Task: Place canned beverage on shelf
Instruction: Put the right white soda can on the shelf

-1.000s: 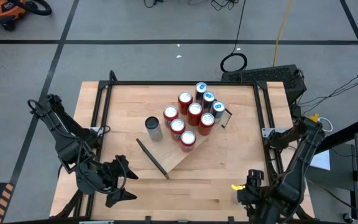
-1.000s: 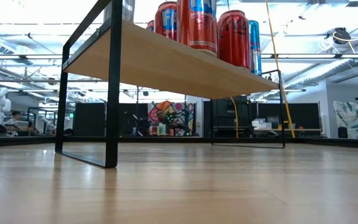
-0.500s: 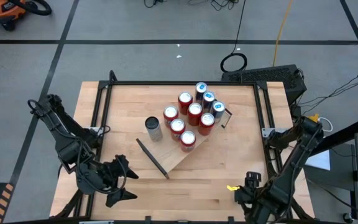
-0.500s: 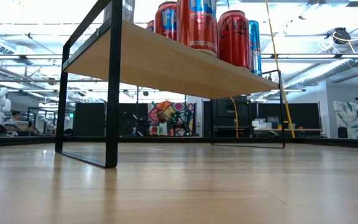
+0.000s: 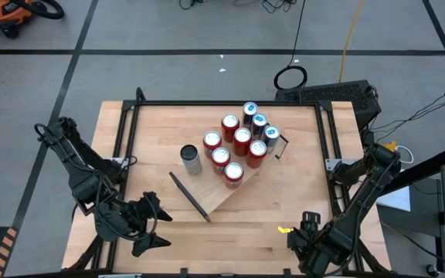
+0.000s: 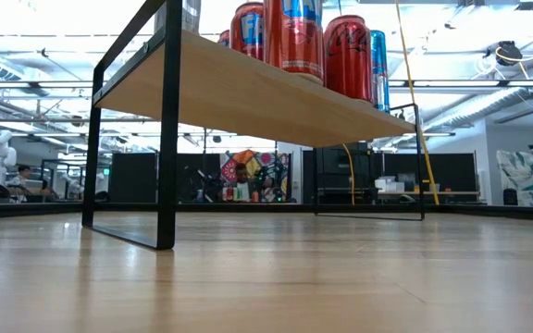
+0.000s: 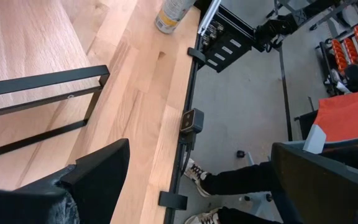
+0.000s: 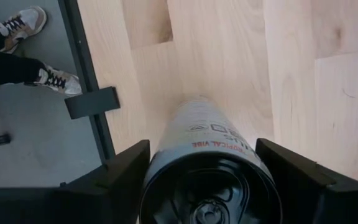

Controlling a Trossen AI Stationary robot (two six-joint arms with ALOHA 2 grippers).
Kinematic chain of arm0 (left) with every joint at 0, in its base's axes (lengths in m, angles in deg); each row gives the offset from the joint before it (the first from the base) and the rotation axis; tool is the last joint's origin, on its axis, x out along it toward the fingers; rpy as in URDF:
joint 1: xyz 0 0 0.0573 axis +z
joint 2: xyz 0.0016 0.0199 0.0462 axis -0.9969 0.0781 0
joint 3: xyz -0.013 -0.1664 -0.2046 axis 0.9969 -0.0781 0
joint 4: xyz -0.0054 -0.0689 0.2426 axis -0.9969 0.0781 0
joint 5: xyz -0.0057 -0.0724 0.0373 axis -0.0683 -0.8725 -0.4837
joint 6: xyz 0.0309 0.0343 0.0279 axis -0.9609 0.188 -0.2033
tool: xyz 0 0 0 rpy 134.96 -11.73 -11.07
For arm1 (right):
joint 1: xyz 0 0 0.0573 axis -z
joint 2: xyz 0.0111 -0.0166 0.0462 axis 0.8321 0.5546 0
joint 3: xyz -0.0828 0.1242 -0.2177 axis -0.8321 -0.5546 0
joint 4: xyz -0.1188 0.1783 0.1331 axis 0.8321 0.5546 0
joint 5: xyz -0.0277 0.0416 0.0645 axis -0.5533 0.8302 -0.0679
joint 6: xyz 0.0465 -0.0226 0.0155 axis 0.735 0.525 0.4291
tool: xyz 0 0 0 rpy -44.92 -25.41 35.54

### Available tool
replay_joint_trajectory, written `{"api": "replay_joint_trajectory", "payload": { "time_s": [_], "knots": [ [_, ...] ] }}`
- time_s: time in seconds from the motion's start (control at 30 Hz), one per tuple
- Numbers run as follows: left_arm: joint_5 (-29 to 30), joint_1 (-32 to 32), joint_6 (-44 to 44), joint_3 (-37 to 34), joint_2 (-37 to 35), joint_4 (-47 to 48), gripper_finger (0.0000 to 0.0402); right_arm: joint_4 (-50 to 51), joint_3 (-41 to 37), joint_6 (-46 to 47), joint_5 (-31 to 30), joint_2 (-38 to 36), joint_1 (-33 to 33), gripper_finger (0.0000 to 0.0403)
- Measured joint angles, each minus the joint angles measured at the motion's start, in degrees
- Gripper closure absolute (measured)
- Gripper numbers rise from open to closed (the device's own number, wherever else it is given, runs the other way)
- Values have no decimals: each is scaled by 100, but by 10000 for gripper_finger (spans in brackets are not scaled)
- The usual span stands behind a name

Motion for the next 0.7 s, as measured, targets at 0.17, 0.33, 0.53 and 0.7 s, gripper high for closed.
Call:
{"api": "replay_joint_trajectory", "payload": {
  "time_s": [0.17, 0.33, 0.53, 0.7],
  "knots": [
    [0, 0, 0, 0, 0, 0, 10, 6, 0, 110, 2, 0, 0, 118],
    [1, 0, 0, 0, 0, 0, 10, 47, 0, 154, 4, 0, 0, 84],
    [2, 0, -4, 2, 0, 0, 10, 48, 0, 77, 3, 0, 0, 98],
    [2, 0, -4, 2, 0, 0, 10, 54, 0, -121, 149, 0, 2, 132]
  ]
}}
